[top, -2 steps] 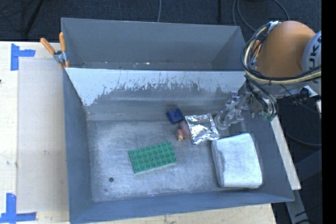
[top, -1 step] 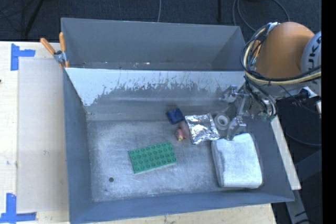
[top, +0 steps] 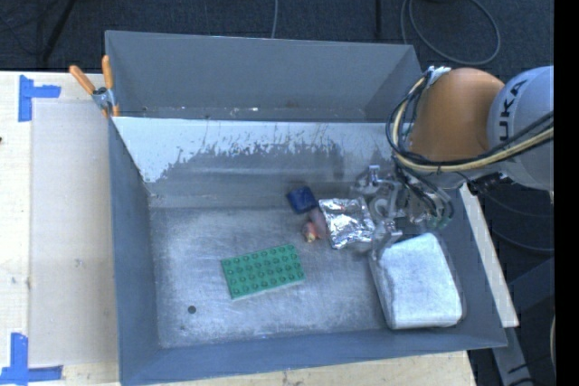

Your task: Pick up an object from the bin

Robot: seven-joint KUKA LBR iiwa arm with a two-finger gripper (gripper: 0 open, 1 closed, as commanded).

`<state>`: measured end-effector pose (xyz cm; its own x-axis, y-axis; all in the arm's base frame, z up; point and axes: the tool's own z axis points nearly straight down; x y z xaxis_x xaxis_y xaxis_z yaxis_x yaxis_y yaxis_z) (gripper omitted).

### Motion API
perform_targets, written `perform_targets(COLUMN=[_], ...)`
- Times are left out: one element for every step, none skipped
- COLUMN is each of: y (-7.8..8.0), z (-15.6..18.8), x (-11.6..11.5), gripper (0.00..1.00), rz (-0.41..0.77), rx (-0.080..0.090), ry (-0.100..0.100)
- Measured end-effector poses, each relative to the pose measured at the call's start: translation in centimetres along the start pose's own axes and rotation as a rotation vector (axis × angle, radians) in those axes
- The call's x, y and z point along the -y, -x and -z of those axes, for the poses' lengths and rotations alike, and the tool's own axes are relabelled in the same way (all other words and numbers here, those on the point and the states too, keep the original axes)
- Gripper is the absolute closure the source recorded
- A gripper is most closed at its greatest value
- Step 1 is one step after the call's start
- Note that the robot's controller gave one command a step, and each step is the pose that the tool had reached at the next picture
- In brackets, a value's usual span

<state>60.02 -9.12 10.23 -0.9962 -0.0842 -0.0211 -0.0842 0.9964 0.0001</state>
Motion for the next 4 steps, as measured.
perform_targets(y=[-0.6, -0.7, -0.8, 0.5], z=[-0.8, 3.5, 3.2, -3.0], x=[0.1, 0.4, 0.4, -0.2], gripper=[1.0, 1.0, 0.0, 0.0], rz=[0.001, -0.011, -0.011, 0.043], rx=[-0.018, -0.016, -0.02, -0.004], ry=[0.0, -0.001, 0.0, 0.001])
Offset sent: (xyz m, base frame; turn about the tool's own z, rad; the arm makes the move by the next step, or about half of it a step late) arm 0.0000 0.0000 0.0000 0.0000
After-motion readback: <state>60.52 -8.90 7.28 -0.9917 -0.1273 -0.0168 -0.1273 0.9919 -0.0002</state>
